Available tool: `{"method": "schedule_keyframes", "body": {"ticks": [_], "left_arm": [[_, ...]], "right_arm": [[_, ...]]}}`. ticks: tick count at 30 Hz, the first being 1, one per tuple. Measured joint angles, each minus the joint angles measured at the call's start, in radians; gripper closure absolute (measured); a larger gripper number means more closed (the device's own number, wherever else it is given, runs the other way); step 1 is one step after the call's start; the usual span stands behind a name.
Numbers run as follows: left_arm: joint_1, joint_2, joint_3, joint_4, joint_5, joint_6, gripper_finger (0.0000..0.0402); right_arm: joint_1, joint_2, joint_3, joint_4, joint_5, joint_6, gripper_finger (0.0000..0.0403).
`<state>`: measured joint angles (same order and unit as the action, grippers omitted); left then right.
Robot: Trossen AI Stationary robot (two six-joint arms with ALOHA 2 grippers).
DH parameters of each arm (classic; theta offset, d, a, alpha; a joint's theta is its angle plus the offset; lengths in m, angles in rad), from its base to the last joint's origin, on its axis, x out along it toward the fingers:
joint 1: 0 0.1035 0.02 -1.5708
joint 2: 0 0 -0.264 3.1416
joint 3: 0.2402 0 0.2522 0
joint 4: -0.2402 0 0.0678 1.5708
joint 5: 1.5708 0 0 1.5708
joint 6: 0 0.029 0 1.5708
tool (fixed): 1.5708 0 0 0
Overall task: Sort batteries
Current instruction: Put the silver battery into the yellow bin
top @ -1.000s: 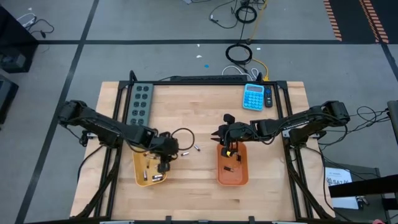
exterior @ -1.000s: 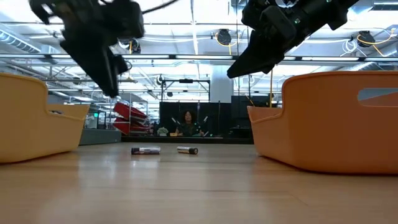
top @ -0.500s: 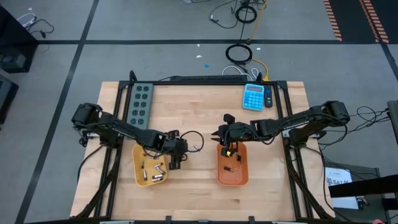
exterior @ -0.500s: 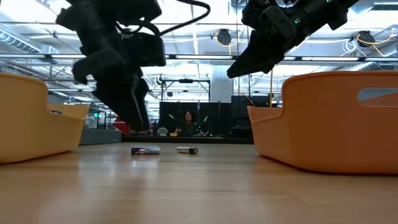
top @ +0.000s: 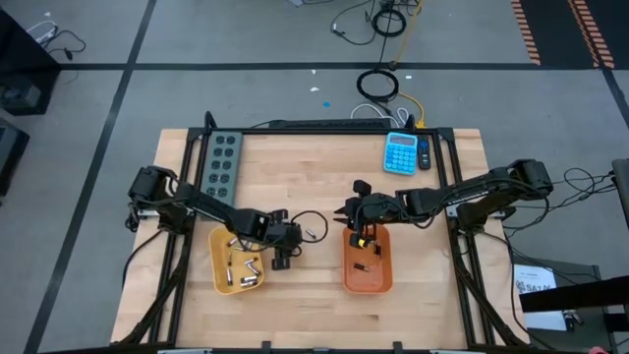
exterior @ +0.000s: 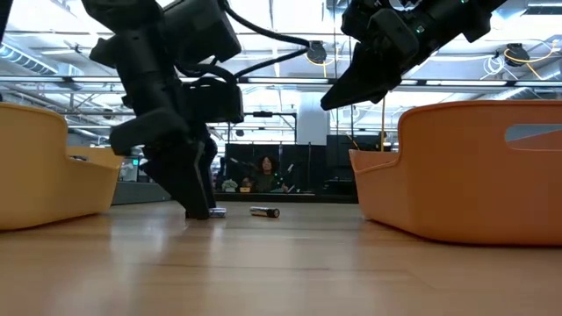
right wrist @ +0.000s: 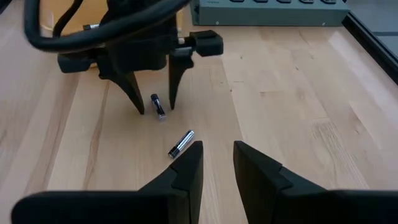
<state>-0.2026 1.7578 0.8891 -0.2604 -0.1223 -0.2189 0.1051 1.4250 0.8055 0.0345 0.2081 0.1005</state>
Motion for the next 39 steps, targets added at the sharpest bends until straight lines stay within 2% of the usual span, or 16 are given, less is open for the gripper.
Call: {"method": "schedule_keyframes", "body": {"ticks": [2,5,7,25,29,33,39], "left_arm": [[-0.002,0.009,0.003,-0.004,0.005,0.019,0.0242],[-0.002,0.019,0.003,-0.01,0.02,0.044,0.0346],[-0.003,0.02,0.003,-0.016,0.035,0.045,0.0377],[-0.06,-0.105,-0.003,-0.077,0.008,-0.009,0.0378],[-0.074,-0.211,-0.003,-0.153,-0.04,-0.033,0.0378],[-0.094,-0.369,-0.002,-0.263,-0.04,-0.104,0.0378],[-0.187,-0.559,0.0,-0.481,0.12,-0.243,0.0378]], "right_arm": [[0.0,0.0,0.0,0.0,0.0,0.0,0.0323],[0.0,0.0,0.0,0.0,0.0,0.0,0.0323],[0.0,0.0,0.0,0.0,0.0,0.0,0.0323],[0.01,0.0,0.039,0.0,-0.001,-0.038,0.0323],[0.019,-0.005,0.04,-0.017,-0.002,-0.037,0.0323],[0.027,-0.014,0.041,-0.067,-0.001,-0.021,0.0323],[0.028,-0.019,0.041,-0.078,-0.001,-0.01,0.0323]]}}
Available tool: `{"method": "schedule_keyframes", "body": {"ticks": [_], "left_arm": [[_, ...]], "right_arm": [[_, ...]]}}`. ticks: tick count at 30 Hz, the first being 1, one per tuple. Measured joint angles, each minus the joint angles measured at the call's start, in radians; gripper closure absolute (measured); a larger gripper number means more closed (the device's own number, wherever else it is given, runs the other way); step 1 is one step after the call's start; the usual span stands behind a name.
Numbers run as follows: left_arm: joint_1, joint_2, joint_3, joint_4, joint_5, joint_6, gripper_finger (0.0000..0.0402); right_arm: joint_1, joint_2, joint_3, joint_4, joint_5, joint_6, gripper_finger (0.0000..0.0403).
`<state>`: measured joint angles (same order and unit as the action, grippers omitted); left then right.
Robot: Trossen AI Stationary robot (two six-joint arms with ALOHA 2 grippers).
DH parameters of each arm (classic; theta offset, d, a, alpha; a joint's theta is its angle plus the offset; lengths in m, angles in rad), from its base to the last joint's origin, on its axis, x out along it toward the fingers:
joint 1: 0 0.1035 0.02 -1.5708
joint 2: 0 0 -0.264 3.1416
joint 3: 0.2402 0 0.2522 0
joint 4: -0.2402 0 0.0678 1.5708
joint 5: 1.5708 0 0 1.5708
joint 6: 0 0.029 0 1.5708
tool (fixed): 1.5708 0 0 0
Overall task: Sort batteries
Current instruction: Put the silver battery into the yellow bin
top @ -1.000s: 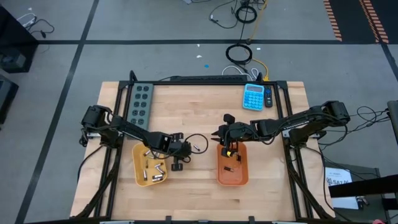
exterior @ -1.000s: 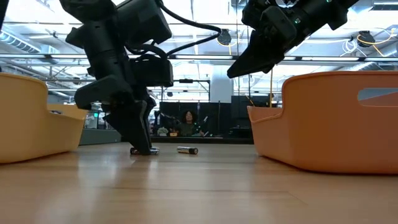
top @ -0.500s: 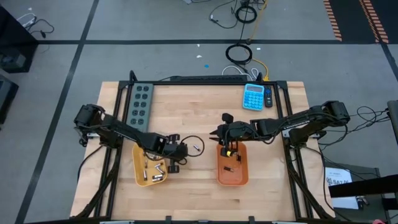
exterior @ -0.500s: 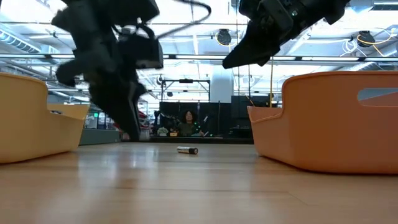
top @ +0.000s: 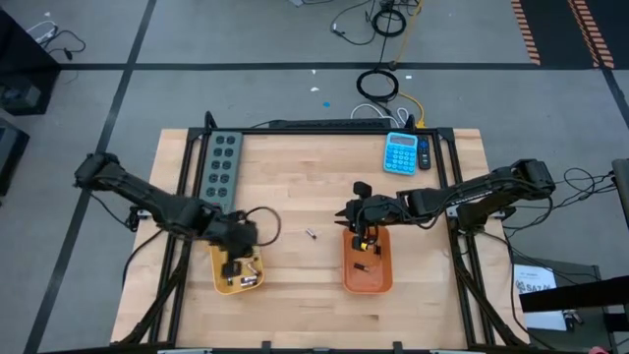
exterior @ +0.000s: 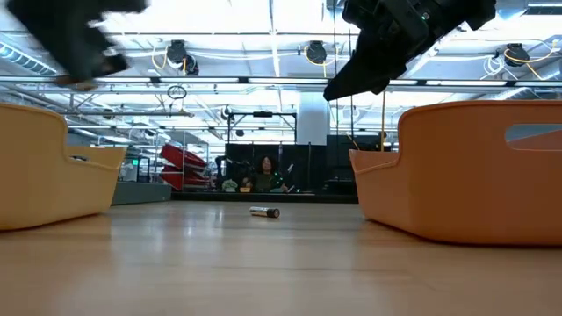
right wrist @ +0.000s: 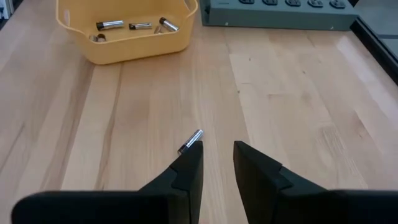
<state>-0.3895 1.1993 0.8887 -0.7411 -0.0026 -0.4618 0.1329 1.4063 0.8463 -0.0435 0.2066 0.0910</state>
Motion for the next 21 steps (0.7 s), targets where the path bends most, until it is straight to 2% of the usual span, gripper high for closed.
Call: {"method": "schedule_keyframes", "body": {"ticks": [2,4,10,13,21], "left_arm": [[-0.04,-0.03,-0.02,-0.091,0.012,-0.068,0.0378],[-0.076,-0.049,-0.057,-0.142,-0.02,-0.11,0.0378],[-0.12,-0.052,-0.181,-0.082,-0.06,-0.188,0.0372],[-0.12,-0.047,-0.21,-0.052,-0.061,-0.187,0.0371],[-0.119,-0.043,-0.286,-0.053,-0.159,-0.264,0.0368]], "right_arm": [[0.0,0.0,0.0,0.0,0.0,0.001,0.0323],[0.0,0.0,0.0,0.001,0.0,0.001,0.0323],[0.0,0.0,0.0,0.007,0.0,0.002,0.0323],[0.0,0.0,0.0,0.012,0.0,0.002,0.0323],[0.0,0.0,0.0,0.015,0.0,0.002,0.0323]]}}
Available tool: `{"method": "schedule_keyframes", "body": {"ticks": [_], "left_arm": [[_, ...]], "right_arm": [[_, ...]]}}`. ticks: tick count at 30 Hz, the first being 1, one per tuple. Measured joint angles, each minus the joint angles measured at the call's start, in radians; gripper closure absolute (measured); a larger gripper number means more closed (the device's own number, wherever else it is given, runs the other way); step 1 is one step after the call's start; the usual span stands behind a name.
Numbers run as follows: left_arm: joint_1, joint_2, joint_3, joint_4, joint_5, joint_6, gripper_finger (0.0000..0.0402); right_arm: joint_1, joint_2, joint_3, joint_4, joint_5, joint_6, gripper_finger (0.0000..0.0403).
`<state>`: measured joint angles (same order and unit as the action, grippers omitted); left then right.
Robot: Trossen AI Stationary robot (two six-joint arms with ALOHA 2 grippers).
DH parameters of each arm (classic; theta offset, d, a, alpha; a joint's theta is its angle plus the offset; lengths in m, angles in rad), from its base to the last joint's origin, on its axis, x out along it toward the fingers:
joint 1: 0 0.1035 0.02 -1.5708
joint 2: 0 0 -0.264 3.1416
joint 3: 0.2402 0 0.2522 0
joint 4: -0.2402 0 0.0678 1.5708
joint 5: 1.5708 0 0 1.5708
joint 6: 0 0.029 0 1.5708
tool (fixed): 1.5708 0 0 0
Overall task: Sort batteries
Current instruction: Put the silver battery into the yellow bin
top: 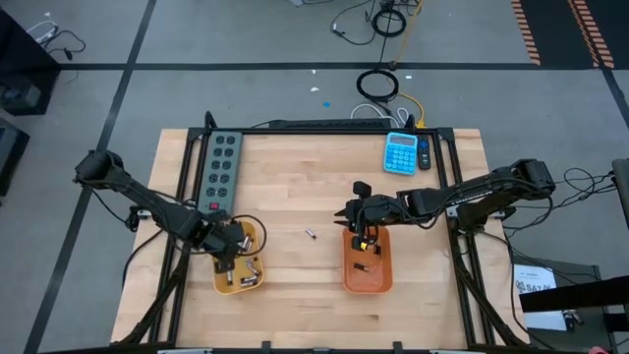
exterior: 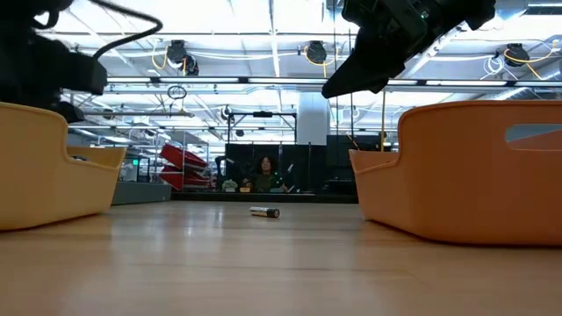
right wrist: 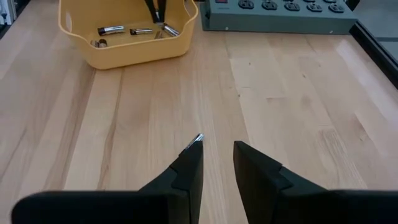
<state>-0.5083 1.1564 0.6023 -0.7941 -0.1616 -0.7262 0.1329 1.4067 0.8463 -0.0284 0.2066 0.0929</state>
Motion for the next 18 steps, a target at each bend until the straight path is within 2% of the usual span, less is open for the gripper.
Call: {"method": "schedule_keyframes", "body": {"ticks": [5,11,14,18], "left_arm": [[0.003,0.003,-0.022,-0.003,-0.041,-0.028,0.0358],[0.004,0.003,-0.019,-0.001,-0.048,-0.028,0.0297],[0.004,0.003,0.015,-0.004,-0.034,-0.014,0.0276],[0.004,0.003,0.099,0.009,-0.008,0.008,0.0271]], "right_arm": [[0.0,0.0,0.0,0.002,0.0,0.0,0.0323],[0.0,0.0,0.0,0.002,0.0,0.0,0.0323],[0.0,0.001,0.0,0.002,0.0,0.0,0.0323],[0.0,0.001,0.0,0.003,0.0,0.0,0.0323]]}}
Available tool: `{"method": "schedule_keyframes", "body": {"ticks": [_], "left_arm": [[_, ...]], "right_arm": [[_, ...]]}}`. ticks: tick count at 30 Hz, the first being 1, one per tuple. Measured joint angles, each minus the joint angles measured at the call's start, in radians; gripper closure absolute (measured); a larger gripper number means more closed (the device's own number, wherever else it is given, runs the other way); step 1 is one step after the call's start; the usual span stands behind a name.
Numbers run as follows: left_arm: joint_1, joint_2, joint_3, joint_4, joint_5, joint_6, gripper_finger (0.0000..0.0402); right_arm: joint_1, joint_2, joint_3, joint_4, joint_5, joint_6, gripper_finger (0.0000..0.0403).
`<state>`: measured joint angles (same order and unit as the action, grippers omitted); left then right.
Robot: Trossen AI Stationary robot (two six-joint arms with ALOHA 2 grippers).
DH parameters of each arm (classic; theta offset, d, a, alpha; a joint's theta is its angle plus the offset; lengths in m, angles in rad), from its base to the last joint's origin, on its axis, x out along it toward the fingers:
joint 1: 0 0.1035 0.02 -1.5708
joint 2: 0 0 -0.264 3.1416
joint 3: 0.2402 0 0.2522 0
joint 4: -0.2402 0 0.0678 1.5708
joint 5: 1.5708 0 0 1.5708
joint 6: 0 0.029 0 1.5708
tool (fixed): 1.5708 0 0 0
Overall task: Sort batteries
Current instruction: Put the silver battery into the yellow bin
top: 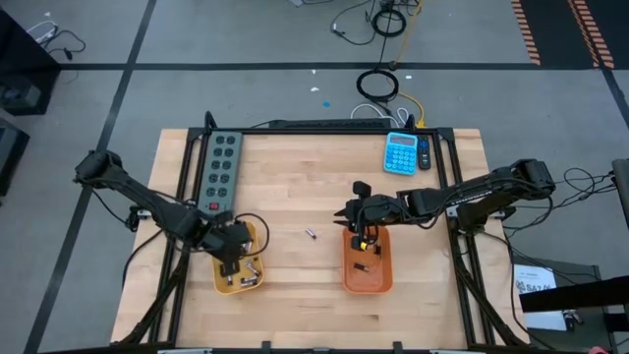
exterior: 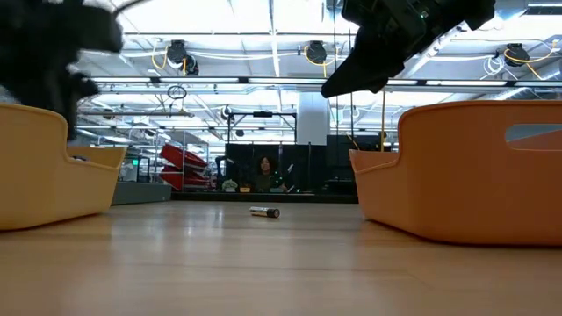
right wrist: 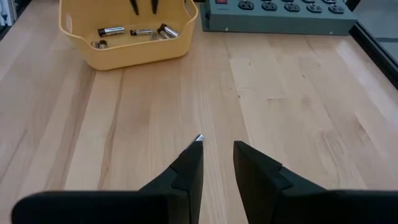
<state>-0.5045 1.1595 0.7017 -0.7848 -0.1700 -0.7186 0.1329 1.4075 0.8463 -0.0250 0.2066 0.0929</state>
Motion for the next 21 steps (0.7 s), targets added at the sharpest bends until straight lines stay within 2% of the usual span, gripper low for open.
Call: {"method": "schedule_keyframes", "body": {"ticks": [5,8,14,21], "left_arm": [[0.015,0.008,0.061,0.11,-0.14,0.109,0.027],[0.062,0.043,0.061,0.192,-0.166,0.208,0.027],[0.159,0.142,0.061,0.358,-0.123,0.45,0.0262],[0.252,0.27,0.06,0.535,-0.046,0.642,0.0197]], "right_arm": [[0.0,0.0,0.0,0.036,0.0,0.0,0.0323],[0.005,0.001,0.0,0.053,0.0,0.0,0.0323],[0.026,0.002,0.0,0.054,0.0,0.0,0.0323],[0.047,0.002,0.0,0.052,0.001,0.002,0.0323]]}}
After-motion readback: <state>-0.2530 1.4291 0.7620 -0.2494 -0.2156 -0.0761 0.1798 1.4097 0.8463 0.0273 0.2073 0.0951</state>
